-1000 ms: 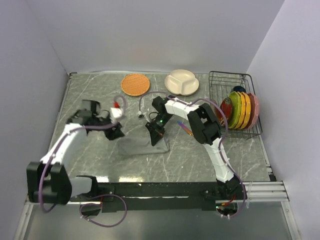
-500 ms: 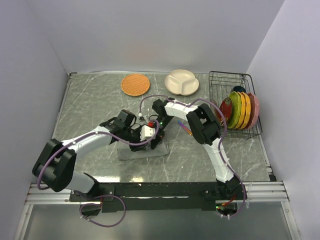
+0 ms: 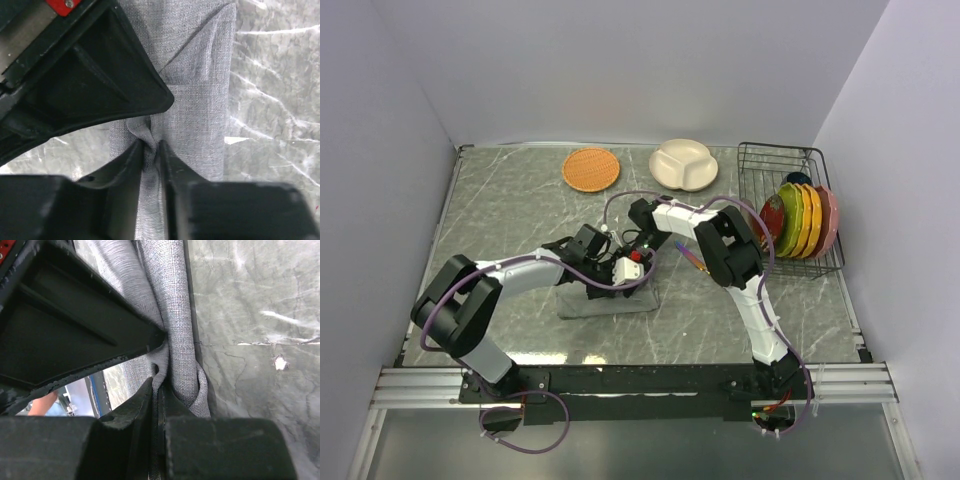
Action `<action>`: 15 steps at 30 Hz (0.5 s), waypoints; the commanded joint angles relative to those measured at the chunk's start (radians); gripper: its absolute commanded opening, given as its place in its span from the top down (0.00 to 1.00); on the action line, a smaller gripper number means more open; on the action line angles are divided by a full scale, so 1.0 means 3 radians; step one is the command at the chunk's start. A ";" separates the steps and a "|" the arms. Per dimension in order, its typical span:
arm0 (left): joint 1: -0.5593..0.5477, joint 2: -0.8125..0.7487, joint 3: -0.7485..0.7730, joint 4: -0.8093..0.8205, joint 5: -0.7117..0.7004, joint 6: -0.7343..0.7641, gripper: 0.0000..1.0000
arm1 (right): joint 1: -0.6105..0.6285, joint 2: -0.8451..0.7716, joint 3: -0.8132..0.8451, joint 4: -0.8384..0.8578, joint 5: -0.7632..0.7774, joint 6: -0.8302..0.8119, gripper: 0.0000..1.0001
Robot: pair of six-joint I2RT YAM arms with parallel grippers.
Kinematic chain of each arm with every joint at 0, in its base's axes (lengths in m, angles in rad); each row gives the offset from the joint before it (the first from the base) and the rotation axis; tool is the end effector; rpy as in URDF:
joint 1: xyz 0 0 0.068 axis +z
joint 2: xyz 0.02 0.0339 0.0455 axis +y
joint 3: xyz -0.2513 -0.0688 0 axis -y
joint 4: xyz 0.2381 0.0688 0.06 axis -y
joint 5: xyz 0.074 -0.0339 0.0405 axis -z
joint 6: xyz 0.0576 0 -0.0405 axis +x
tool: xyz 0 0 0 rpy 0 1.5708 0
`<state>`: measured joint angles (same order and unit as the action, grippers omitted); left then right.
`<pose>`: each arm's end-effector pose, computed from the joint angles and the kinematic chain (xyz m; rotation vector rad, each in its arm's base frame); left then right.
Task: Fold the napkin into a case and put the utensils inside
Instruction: Fold the 2/3-rectangle-folded napkin at the center of the board.
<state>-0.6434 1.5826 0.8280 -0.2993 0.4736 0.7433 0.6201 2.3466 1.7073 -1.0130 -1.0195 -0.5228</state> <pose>0.2238 -0.2007 0.1365 1.7524 1.8546 -0.5801 0.3087 0.2807 0.0952 1.3779 -2.2541 -1.4695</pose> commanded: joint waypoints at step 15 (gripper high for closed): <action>0.0007 0.0007 0.0165 -0.0097 0.0109 -0.0223 0.98 | -0.0395 -0.0678 -0.0142 -0.0167 0.0096 0.0198 0.30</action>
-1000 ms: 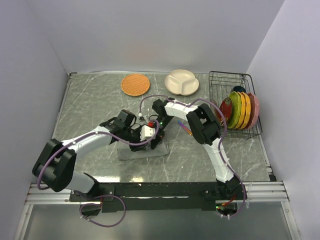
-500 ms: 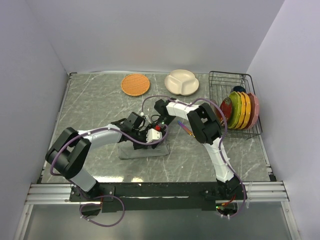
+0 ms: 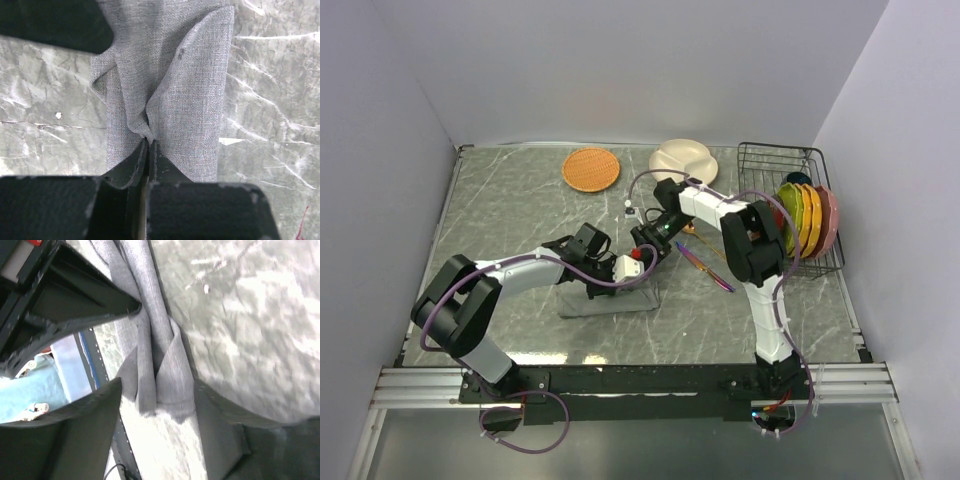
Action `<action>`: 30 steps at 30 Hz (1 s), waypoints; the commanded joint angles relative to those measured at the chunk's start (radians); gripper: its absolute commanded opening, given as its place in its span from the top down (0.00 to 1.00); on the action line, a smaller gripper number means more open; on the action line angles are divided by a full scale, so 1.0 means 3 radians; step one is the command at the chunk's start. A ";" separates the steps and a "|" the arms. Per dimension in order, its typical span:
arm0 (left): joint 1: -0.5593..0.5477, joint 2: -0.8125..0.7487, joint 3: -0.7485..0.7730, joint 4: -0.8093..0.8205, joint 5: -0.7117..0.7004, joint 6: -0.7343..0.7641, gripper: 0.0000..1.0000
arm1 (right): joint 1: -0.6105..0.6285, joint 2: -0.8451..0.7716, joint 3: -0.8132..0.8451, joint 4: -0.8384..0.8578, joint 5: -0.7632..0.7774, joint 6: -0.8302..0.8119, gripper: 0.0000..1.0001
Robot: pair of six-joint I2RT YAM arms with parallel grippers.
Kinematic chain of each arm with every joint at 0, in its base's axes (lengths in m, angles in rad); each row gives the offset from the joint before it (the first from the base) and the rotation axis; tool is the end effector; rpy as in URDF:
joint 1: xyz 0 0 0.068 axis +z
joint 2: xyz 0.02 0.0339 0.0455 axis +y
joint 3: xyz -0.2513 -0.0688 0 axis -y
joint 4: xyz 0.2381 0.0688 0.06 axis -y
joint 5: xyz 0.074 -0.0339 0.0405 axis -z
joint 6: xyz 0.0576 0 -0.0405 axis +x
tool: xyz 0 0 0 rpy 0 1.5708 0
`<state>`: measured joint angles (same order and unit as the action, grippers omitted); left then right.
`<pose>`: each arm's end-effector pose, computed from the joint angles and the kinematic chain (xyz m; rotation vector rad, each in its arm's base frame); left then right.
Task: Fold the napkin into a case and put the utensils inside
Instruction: Fold the 2/3-rectangle-folded napkin at the center of the board.
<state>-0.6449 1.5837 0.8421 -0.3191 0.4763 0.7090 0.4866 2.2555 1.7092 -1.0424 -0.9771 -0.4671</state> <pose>0.2242 -0.2017 0.1389 1.7280 1.8919 -0.5991 0.3415 0.2347 0.1295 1.2515 -2.4511 -1.4625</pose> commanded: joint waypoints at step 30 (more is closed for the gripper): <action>0.0140 0.0126 0.0256 -0.0102 0.0197 -0.0159 0.98 | 0.0137 -0.0702 -0.0809 0.0765 0.0210 0.0458 0.42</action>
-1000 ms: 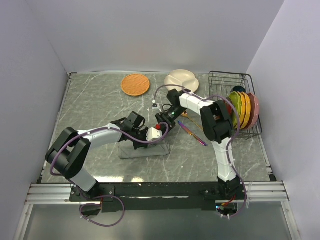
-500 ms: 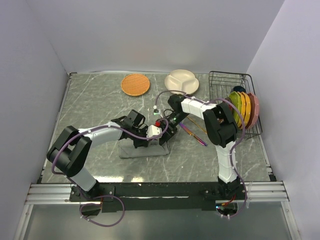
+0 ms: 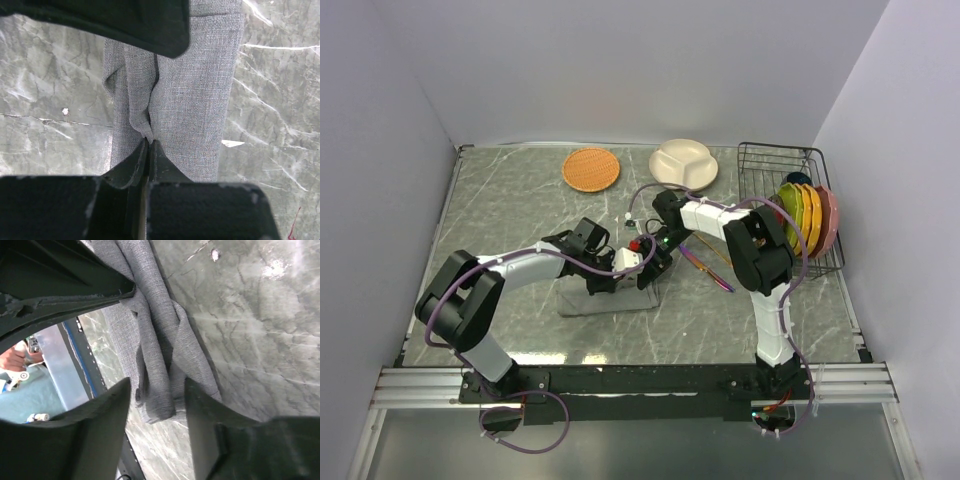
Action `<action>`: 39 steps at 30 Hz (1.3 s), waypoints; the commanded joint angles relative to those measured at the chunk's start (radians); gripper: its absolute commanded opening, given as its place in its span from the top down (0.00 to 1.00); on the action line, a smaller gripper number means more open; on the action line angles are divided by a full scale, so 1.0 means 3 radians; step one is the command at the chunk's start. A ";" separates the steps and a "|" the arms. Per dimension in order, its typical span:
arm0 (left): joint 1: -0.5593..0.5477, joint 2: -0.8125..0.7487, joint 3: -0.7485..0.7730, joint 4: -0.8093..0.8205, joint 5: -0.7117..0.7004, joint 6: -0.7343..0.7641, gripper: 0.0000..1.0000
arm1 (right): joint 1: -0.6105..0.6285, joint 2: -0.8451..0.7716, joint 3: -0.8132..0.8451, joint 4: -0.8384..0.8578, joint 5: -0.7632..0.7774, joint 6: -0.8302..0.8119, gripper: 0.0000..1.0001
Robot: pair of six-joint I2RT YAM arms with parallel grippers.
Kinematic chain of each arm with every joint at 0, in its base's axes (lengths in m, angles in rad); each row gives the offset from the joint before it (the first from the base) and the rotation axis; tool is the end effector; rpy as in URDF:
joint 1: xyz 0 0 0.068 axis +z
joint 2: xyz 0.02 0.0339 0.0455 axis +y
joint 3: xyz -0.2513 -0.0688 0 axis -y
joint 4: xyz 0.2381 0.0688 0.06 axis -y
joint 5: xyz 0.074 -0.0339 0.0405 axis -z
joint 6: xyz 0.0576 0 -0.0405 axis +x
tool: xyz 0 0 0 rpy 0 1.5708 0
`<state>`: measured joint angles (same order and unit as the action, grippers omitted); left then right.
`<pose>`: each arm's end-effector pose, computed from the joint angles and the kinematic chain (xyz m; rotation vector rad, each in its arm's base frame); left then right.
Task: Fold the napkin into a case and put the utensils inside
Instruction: Fold the 2/3-rectangle-folded napkin at the center of the board.
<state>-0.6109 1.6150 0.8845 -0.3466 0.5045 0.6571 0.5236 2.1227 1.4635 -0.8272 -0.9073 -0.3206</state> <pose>0.2359 -0.1992 0.1408 1.6550 1.9694 -0.6465 0.3116 0.2323 0.1200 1.2037 -2.5392 -1.3748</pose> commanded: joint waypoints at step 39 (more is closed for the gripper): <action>-0.0392 0.0272 0.0421 0.0501 0.0297 -0.0574 0.61 | -0.0078 -0.0347 -0.0205 0.0211 -0.0243 0.0082 1.00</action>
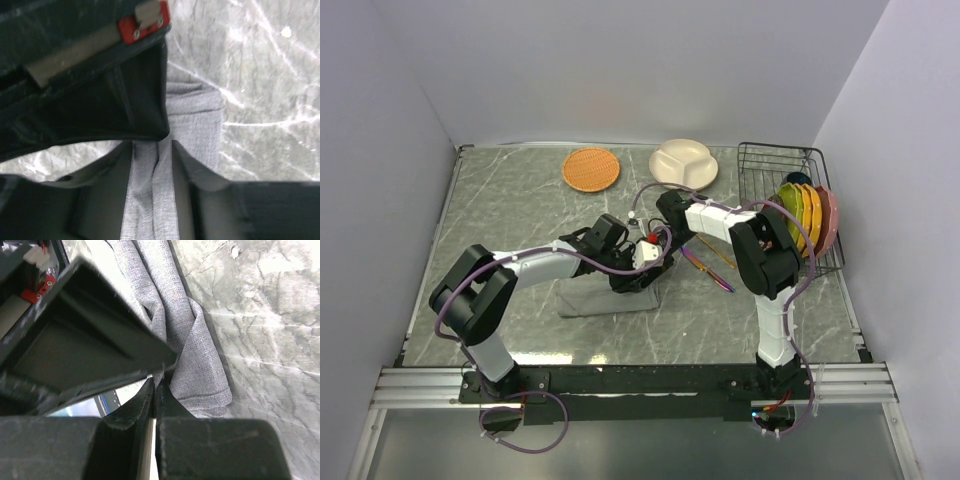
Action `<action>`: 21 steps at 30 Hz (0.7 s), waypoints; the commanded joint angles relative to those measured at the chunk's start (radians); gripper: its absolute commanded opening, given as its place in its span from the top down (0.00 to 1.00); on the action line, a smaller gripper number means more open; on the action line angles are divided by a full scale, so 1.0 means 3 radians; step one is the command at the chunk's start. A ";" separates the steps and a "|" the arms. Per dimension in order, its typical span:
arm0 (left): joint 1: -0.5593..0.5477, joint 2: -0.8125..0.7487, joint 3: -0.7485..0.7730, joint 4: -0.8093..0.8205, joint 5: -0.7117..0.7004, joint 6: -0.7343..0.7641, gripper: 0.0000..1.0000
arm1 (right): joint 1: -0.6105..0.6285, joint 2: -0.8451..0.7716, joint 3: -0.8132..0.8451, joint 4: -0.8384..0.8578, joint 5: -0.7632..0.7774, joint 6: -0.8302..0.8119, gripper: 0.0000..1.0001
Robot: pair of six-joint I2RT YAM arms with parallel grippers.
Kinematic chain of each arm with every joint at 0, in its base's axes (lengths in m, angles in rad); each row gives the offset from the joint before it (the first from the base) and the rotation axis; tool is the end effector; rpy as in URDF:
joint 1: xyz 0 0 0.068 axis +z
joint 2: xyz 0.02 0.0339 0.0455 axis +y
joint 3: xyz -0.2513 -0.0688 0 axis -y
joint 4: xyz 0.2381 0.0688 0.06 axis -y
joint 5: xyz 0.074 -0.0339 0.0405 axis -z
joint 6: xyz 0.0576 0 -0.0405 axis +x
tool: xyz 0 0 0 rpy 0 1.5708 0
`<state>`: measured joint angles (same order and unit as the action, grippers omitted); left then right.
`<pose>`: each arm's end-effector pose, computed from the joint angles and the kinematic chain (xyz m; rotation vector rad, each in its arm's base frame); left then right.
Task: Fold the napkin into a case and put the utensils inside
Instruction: Fold the 2/3-rectangle-folded napkin at the center of the board, then stuff the top corner of the smaller-rectangle-folded napkin into the folded napkin.
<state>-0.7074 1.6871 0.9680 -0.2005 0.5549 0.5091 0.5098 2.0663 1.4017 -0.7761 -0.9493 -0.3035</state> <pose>0.2405 -0.2456 0.1536 1.5886 1.8704 -0.7739 0.3070 0.2253 0.1283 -1.1807 2.5073 1.4342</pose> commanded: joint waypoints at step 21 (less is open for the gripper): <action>-0.0117 0.0170 0.0199 -0.0150 0.0027 -0.0296 0.74 | -0.0068 -0.0174 -0.0030 0.0061 -0.0149 0.0045 1.00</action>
<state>-0.7311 1.7176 1.0050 -0.2443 0.5507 0.4278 0.4995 2.0663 1.3857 -0.7757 -0.9630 -0.2913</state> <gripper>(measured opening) 0.334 0.070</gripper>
